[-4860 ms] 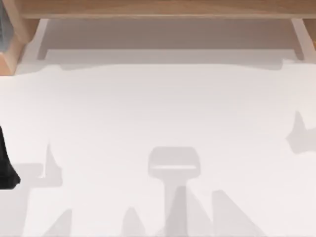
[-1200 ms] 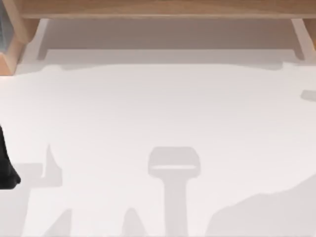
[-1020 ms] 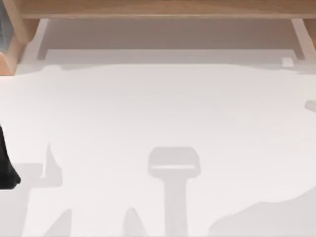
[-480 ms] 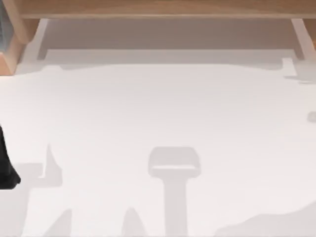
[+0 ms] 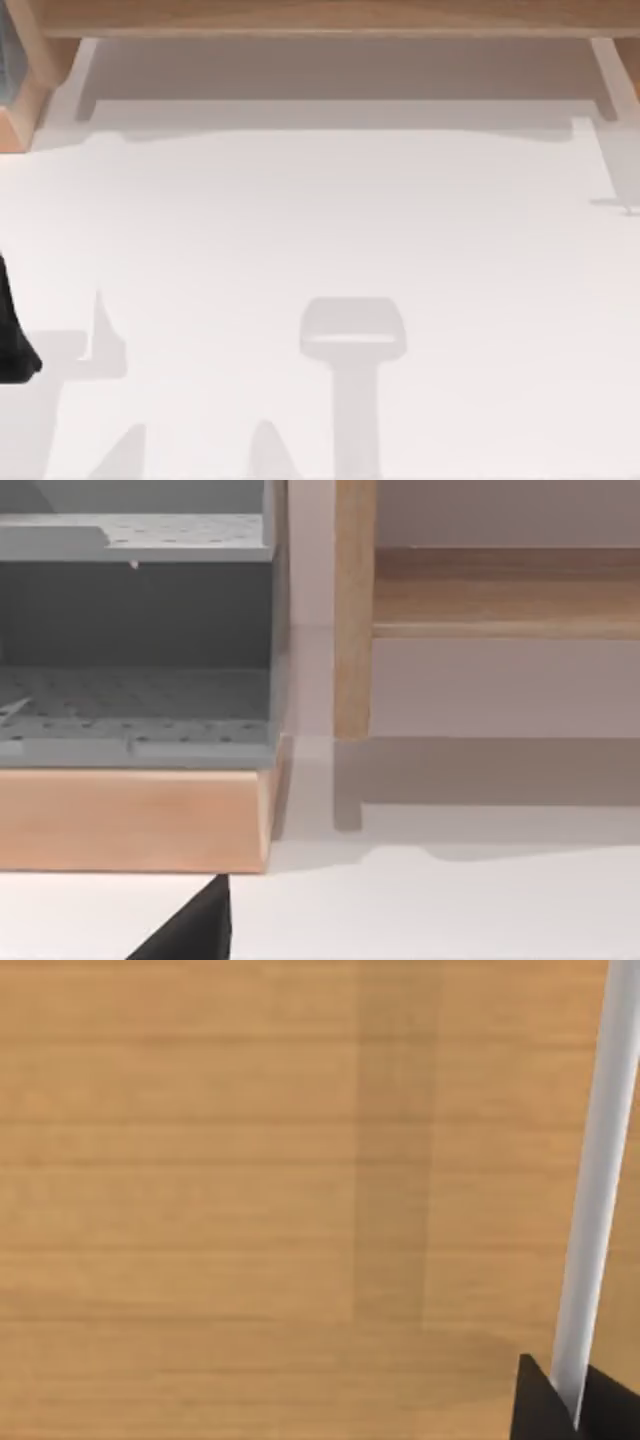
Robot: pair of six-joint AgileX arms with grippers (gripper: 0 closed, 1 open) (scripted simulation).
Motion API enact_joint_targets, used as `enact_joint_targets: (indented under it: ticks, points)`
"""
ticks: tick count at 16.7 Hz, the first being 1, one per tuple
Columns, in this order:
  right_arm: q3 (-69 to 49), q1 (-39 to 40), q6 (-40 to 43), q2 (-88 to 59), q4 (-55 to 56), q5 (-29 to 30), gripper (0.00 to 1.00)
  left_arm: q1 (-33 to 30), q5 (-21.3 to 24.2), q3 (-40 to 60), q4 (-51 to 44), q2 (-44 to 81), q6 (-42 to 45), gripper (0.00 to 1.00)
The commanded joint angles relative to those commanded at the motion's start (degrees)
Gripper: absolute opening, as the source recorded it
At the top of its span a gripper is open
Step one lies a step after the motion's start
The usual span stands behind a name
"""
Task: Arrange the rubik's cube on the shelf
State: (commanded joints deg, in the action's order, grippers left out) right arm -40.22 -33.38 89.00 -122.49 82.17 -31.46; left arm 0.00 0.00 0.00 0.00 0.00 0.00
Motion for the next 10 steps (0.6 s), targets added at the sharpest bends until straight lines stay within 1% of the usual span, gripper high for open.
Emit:
enact_joint_targets:
  ticks: [5,10]
  points:
    - [0.36,-0.2,0.02,0.11,0.46,-0.27,0.0,0.0,0.0,0.0,0.0,0.0,0.0,1.0]
    - [8.19,-4.07,0.04,2.48,5.09,-4.3,0.0,0.0,0.0,0.0,0.0,0.0,0.0,1.0]
